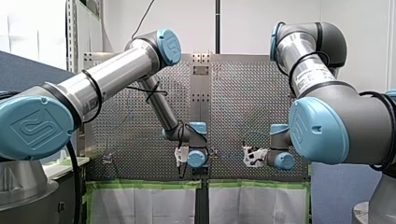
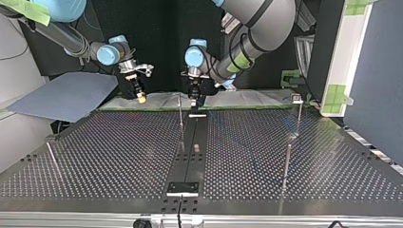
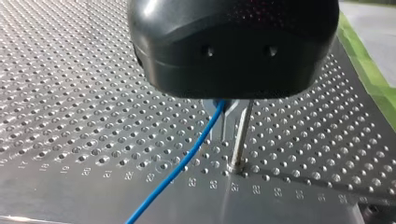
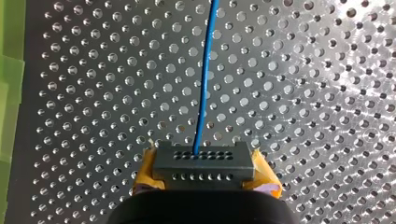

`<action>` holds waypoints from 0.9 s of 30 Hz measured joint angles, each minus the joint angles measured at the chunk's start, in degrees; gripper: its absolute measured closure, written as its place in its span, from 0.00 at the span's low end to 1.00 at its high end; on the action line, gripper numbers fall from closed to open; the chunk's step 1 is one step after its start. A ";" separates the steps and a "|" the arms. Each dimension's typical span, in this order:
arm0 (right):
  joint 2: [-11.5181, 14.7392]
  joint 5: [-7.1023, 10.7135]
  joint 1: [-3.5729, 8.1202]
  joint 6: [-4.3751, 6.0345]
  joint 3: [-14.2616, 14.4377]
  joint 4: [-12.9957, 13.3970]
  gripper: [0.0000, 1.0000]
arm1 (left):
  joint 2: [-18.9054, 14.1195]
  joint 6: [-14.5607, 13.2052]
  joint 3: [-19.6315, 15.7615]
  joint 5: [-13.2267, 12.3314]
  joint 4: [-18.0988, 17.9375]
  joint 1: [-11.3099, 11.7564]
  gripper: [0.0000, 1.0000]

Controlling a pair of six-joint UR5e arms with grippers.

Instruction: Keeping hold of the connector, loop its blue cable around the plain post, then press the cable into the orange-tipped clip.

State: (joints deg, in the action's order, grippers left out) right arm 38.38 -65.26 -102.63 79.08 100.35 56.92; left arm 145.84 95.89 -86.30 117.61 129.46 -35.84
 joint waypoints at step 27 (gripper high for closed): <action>-0.05 -0.22 -0.09 1.43 -2.31 -1.03 1.00 | 4.55 7.58 3.26 -6.44 1.42 4.36 0.99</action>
State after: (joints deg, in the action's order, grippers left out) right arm 38.33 -65.47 -102.72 80.51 98.03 55.89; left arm 150.39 103.48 -83.03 111.17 130.88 -31.48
